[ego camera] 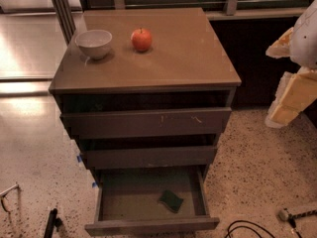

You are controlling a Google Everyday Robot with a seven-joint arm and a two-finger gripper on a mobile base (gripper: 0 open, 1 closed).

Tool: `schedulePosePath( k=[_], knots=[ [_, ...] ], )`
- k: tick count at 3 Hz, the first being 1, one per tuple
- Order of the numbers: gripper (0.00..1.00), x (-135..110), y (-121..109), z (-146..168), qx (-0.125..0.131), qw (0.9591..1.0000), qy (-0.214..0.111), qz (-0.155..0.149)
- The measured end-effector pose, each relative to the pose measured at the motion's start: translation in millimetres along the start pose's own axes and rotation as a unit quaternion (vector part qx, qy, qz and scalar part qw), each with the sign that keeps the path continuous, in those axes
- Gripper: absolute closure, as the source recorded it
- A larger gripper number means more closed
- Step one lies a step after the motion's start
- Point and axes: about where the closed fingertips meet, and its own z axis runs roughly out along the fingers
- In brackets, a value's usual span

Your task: Pick sponge from bottom drawer and place on counter

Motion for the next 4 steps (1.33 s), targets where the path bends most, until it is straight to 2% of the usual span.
schedulePosePath(
  k=[1, 2, 3, 4],
  knots=[
    [0.42, -2, 13, 37, -0.013, 0.9992, -0.035, 0.014],
    [0.65, -4, 31, 102, -0.042, 0.9956, -0.077, 0.032],
    [0.89, -4, 32, 108, -0.039, 0.9954, -0.081, 0.035],
    [1.0, -4, 32, 108, -0.039, 0.9954, -0.081, 0.035]
  ],
)
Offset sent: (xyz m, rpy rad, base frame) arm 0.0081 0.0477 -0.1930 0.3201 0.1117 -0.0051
